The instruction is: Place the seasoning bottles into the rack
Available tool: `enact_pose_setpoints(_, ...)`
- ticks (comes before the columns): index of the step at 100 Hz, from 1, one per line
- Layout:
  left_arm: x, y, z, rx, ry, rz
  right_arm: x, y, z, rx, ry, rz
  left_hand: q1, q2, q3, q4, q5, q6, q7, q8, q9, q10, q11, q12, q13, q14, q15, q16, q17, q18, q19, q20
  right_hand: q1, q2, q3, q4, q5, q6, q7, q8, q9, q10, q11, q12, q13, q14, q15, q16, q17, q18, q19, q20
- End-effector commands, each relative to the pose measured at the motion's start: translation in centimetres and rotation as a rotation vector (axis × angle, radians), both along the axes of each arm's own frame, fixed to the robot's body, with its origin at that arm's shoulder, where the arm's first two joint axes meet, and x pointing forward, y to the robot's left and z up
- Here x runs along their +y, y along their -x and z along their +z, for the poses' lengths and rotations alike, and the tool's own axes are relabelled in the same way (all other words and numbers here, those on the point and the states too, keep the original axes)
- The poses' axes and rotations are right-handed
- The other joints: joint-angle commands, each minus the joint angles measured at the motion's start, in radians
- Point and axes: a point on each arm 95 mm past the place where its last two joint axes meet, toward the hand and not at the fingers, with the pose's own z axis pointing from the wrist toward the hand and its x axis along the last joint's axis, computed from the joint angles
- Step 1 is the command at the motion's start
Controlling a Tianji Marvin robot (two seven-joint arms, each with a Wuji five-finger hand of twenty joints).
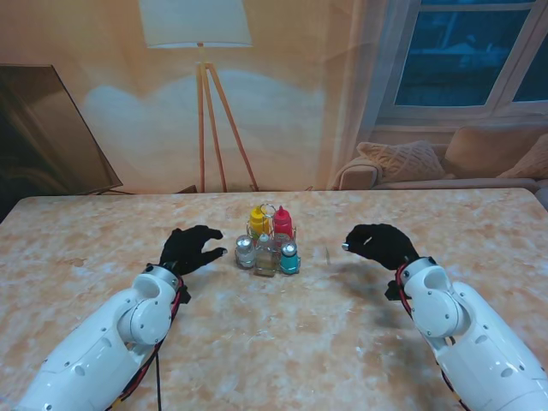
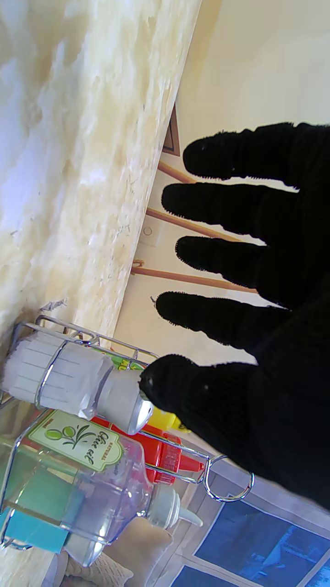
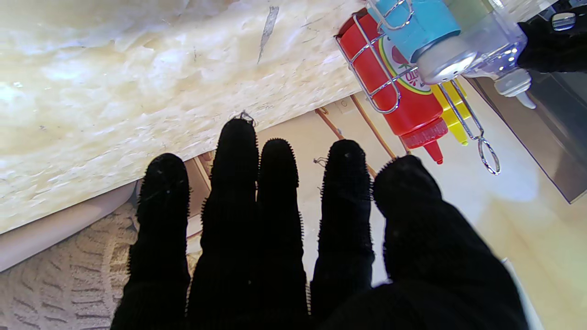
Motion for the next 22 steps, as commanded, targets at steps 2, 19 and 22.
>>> enact_pose_setpoints(2,-0.24,0.09,-0.08,0.013,-0.004,-0.01,0.38,0.45,-0.62,0.018,-0.003,0.011,0.023,0.026,-0.038,0.03,0.008,0.007,-0.023,-0.004,0.004,0.007,-0.002,0.006,-0.016,0.022,-0.01,0.014,-0.006,0.01,-0.006,-0.011,0.011,0.043,-0.021,0.029,0.011,0.002,0.006,0.011,0.006,0.006,0.012,0.008,-0.012,0.001,0.019,0.024,-0.013,0.01,0.016,-0.009)
enact_pose_setpoints(19,-0.34,0.19,-0.15,0.014,-0.003,-0.012,0.36,0.52,-0.62,0.017,0.002,0.009,0.027,0.03,-0.048,0.031,0.008,0.006,-0.023,-0.004,0.003,0.006,-0.002,0.006,-0.017,0.021,-0.01,0.014,-0.005,0.01,-0.004,-0.011,0.007,0.054,-0.026,0.03,0.009,0.007,0.002,0.012,0.003,0.01,0.014,0.011,-0.013,0.004,0.025,0.028,-0.018,0.014,0.015,-0.009)
enact_pose_setpoints(22,-0.36,0.2,-0.15,0.014,-0.002,-0.013,0.35,0.53,-0.61,0.015,0.002,0.01,0.028,0.03,-0.049,0.031,0.008,0.006,-0.023,-0.004,0.003,0.005,-0.001,0.006,-0.018,0.02,-0.01,0.014,-0.006,0.011,-0.004,-0.011,0.008,0.054,-0.026,0.03,0.009,0.008,0.001,0.012,0.002,0.011,0.015,0.012,-0.014,0.005,0.026,0.029,-0.018,0.014,0.015,-0.009)
